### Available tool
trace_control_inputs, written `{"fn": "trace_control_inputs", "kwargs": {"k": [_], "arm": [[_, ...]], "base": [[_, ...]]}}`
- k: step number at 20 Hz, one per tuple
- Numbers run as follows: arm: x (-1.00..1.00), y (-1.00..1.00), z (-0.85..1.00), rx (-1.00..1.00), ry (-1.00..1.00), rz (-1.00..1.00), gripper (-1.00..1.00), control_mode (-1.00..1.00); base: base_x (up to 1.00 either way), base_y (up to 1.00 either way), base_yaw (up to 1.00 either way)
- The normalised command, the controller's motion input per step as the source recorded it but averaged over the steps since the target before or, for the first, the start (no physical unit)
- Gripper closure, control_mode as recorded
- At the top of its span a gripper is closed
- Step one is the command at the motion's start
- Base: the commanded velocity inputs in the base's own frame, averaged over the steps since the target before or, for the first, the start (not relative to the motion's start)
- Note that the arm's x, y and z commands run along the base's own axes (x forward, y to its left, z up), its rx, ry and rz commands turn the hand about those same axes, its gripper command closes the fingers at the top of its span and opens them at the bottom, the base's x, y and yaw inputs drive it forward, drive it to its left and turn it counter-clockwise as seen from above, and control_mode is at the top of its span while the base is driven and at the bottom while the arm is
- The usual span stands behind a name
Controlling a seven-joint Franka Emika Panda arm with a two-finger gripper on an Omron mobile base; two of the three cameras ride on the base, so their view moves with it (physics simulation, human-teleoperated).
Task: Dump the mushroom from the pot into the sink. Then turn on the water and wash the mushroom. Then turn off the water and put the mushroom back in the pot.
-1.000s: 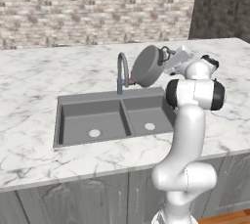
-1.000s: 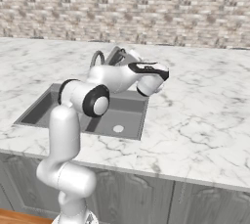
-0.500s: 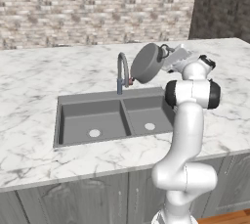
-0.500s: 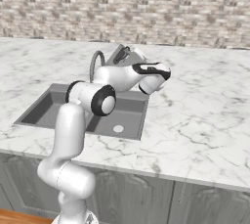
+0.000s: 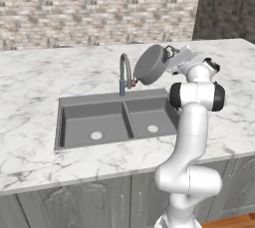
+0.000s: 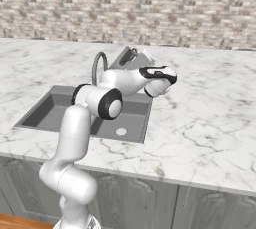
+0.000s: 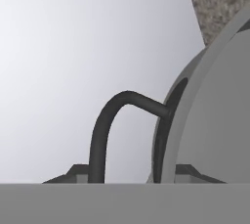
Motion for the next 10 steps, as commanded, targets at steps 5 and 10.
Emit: {"fn": "trace_control_inputs", "kwargs": {"k": [5,10], "arm": [[0.00,-0.04,0.00,0.11,0.12,0.00,1.00,-1.00],[-0.08,-0.07,0.00,0.11,0.07,0.00,1.00,-1.00]], "base": [[0.00,0.00,0.00],[0.00,0.00,0.00]]}}
